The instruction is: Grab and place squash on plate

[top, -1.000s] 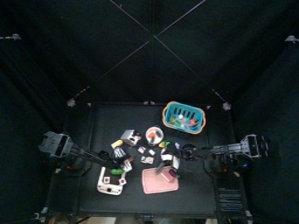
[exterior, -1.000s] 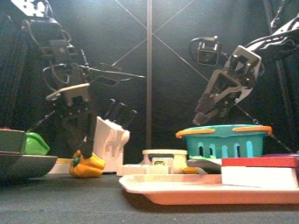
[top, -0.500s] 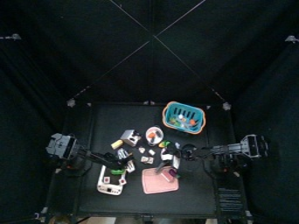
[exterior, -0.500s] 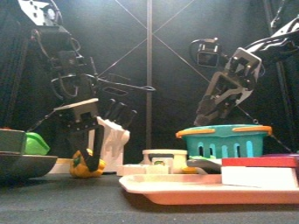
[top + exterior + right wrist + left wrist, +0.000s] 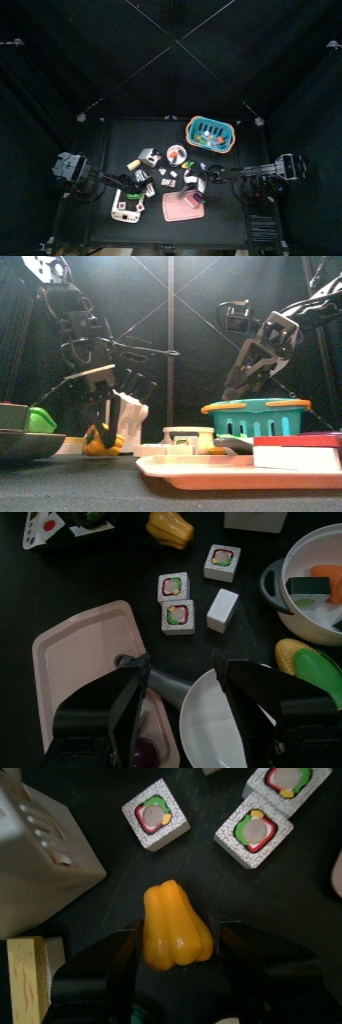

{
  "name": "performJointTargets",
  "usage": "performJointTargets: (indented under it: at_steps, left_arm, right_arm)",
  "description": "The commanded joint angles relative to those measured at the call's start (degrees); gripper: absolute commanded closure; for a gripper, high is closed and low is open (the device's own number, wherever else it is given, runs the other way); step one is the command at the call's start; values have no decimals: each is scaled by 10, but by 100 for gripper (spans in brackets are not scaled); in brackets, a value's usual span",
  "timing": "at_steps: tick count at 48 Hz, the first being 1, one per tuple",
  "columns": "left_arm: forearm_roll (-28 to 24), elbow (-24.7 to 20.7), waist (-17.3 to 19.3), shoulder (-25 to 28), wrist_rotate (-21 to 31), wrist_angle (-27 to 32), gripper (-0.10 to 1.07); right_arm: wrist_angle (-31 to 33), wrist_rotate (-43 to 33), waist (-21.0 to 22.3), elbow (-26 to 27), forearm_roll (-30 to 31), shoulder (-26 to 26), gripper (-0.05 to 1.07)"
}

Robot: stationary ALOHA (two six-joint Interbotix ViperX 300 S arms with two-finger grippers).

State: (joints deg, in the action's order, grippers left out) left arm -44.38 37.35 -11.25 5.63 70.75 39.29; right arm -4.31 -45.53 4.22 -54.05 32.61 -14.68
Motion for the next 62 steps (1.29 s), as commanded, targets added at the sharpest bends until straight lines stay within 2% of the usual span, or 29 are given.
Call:
performJointTargets:
  at_steps: [1,14,35,44,50,62]
  left_arm:
    - [-4,-14,-4,-32,0,0,27]
    - [-8,-14,-11,-46,0,-7,27]
    - [-10,-15,-14,-55,3,-74,27]
    - [-11,-6,-13,-80,-3,-138,27]
    - [-22,10,-14,-91,-3,-209,27]
    - [-64,12,-13,-71,-7,-346,27]
  right_arm:
    - [-4,1,3,4,-1,-6,15]
    - [-5,1,3,4,-2,-6,15]
    - [-4,-4,2,-1,-10,-6,15]
    - [-4,-4,2,-1,-10,-6,15]
    - [-4,-3,2,-3,-8,-6,15]
    - [-4,-1,2,-4,-7,-6,15]
